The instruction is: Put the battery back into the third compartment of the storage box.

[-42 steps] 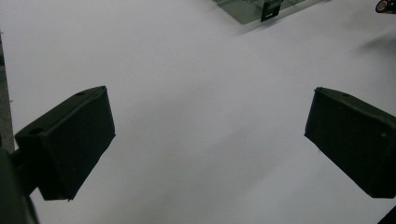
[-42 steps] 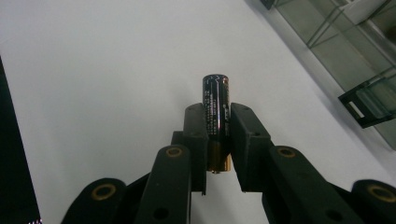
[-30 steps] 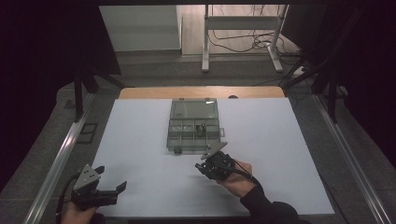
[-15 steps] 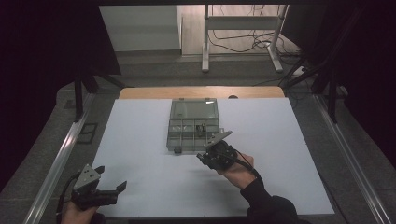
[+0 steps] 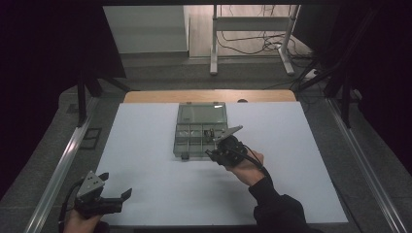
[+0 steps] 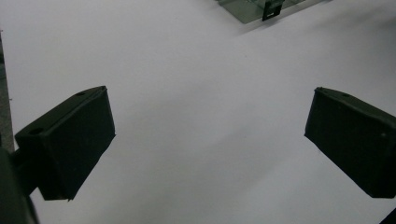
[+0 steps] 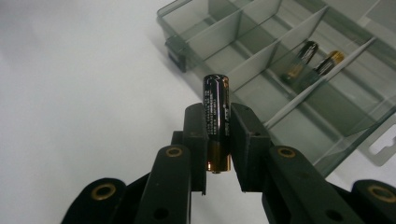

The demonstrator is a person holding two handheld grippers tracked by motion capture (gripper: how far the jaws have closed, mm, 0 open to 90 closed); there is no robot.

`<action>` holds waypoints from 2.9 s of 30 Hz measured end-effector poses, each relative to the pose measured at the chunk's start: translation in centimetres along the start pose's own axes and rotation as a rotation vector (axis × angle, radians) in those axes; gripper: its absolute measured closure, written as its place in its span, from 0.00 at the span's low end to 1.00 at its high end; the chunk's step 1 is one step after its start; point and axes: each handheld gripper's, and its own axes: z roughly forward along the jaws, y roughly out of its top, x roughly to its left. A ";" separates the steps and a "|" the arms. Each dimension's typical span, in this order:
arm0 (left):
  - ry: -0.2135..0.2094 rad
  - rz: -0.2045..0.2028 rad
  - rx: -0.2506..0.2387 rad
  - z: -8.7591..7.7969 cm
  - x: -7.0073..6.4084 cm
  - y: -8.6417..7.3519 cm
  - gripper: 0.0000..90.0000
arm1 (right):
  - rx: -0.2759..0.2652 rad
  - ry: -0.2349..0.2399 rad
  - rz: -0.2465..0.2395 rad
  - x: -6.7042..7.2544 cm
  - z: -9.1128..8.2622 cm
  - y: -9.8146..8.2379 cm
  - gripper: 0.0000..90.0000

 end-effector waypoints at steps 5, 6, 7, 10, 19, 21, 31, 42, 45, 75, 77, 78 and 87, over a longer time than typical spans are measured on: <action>0.000 -0.001 -0.001 0.0 0.0 0.0 0.02 | -0.003 -0.011 0.009 -0.6 0.1 0.8 0.85; 0.000 -0.001 -0.001 0.0 0.0 0.0 0.02 | -0.005 -0.011 0.013 -0.7 0.1 0.9 0.85; -0.001 -0.001 -0.001 0.0 0.0 0.0 0.02 | -0.006 -0.012 0.014 -0.9 0.2 1.2 0.85; -0.001 -0.002 -0.001 0.0 0.0 0.0 0.02 | -0.007 -0.020 0.019 -1.2 0.3 1.7 0.85; -0.002 -0.002 -0.002 0.0 0.0 0.0 0.02 | -0.013 -0.033 0.039 -2.4 0.8 3.2 0.85; -0.002 -0.001 -0.002 0.0 0.0 0.0 0.02 | -0.016 -0.037 0.043 -2.6 0.9 3.5 0.85; -0.004 -0.002 -0.002 0.0 0.1 0.0 0.02 | -0.009 -0.070 0.063 -3.9 1.9 5.2 0.85; -0.006 -0.001 -0.003 0.0 0.1 0.0 0.02 | 0.009 -0.116 0.092 -5.5 3.3 6.5 0.85; -0.007 0.000 -0.003 0.0 0.1 0.0 0.02 | 0.015 -0.128 0.104 -6.0 3.9 6.8 0.85; -0.013 -0.002 -0.006 0.0 0.2 0.0 0.02 | 0.010 -0.110 0.097 -6.9 6.7 6.4 0.38; -0.013 -0.002 -0.006 0.0 0.1 0.0 0.02 | 0.000 -0.080 0.089 -6.8 6.3 6.3 0.33; -0.013 -0.002 -0.007 0.0 0.1 0.0 0.02 | -0.005 -0.070 0.089 -6.8 6.1 6.3 0.31; -0.011 0.001 -0.006 0.0 0.1 0.0 0.02 | 0.005 -0.043 0.087 -6.1 4.7 6.0 0.12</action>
